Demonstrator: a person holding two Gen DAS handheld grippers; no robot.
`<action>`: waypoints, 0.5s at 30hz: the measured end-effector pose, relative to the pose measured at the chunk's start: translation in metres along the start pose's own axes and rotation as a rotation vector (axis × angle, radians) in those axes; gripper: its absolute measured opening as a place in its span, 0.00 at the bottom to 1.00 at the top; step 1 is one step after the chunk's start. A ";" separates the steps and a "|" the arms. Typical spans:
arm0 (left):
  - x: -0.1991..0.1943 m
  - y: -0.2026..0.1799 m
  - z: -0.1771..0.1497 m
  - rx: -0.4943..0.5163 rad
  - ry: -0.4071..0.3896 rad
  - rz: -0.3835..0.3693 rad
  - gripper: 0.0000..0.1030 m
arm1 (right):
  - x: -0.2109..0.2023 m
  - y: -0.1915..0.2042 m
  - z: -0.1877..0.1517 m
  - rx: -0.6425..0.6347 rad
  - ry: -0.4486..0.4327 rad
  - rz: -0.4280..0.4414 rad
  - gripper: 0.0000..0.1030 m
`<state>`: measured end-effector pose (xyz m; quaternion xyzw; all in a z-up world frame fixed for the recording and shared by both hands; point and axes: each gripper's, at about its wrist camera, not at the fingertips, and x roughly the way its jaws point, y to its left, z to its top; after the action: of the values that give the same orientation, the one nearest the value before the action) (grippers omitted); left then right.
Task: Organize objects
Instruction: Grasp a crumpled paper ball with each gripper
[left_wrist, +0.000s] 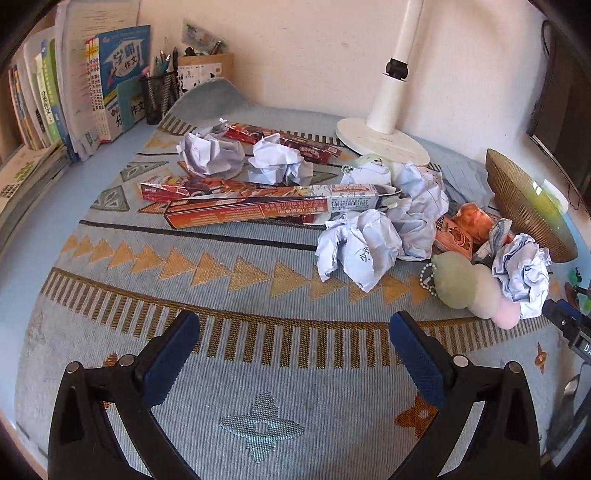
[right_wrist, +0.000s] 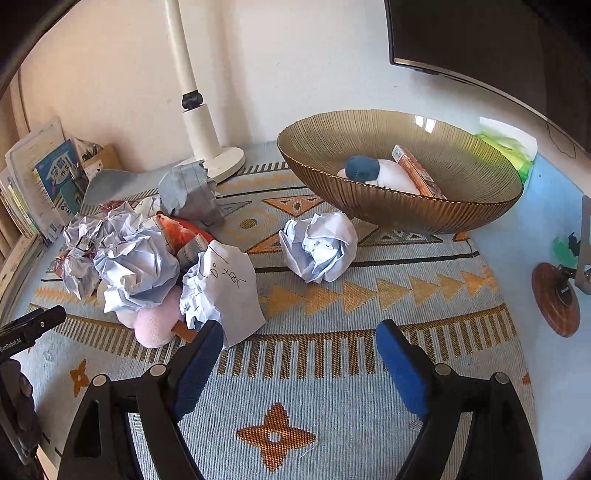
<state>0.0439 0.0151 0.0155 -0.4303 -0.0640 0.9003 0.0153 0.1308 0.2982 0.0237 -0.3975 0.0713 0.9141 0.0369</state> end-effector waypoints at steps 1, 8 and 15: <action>-0.001 0.000 -0.001 -0.001 0.005 -0.014 0.99 | 0.000 0.000 0.000 0.002 0.001 -0.001 0.82; 0.004 0.014 -0.003 -0.112 0.039 -0.047 0.99 | 0.001 -0.001 -0.001 0.006 0.007 0.011 0.82; 0.005 0.008 -0.003 -0.102 0.041 -0.027 0.99 | 0.000 -0.003 -0.002 0.016 0.002 0.022 0.82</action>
<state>0.0434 0.0075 0.0088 -0.4479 -0.1152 0.8866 0.0071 0.1329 0.3003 0.0224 -0.3972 0.0828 0.9135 0.0300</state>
